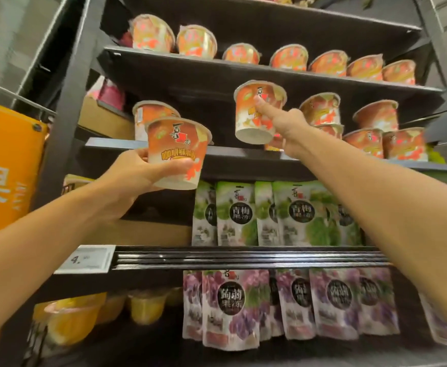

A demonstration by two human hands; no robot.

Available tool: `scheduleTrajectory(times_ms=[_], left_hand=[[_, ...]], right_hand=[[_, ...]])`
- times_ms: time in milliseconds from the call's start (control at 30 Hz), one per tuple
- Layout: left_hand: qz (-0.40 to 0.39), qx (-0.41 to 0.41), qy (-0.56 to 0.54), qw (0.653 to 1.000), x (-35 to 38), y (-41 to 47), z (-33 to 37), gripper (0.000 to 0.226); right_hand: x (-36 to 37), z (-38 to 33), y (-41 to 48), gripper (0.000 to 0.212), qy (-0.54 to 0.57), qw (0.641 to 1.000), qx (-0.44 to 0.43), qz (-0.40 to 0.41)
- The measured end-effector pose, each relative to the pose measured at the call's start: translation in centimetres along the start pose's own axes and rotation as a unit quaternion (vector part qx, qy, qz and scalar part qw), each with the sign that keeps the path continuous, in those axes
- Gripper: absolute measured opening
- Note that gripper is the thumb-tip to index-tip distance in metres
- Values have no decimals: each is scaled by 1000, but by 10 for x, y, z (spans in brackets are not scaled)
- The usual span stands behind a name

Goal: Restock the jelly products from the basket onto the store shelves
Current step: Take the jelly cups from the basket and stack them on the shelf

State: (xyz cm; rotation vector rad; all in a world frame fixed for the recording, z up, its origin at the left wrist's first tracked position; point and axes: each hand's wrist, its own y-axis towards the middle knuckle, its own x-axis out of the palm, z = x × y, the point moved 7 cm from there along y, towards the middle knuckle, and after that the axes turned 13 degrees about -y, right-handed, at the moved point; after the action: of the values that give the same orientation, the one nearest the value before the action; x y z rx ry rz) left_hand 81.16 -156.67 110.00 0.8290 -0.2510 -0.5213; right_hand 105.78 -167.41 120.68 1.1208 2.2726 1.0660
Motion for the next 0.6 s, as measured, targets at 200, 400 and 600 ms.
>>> scheduleTrajectory(times_ms=[200, 400, 600], left_hand=[[-8, 4, -3, 1000, 1, 7, 2, 77], [-10, -4, -25, 1000, 8, 11, 4, 79], [-7, -4, -42, 999, 24, 14, 12, 83]], right_hand=[[18, 11, 20, 66, -129, 991, 7, -17], [17, 19, 38, 67, -253, 967, -2, -41], [23, 20, 38, 66, -362, 930, -38, -50]])
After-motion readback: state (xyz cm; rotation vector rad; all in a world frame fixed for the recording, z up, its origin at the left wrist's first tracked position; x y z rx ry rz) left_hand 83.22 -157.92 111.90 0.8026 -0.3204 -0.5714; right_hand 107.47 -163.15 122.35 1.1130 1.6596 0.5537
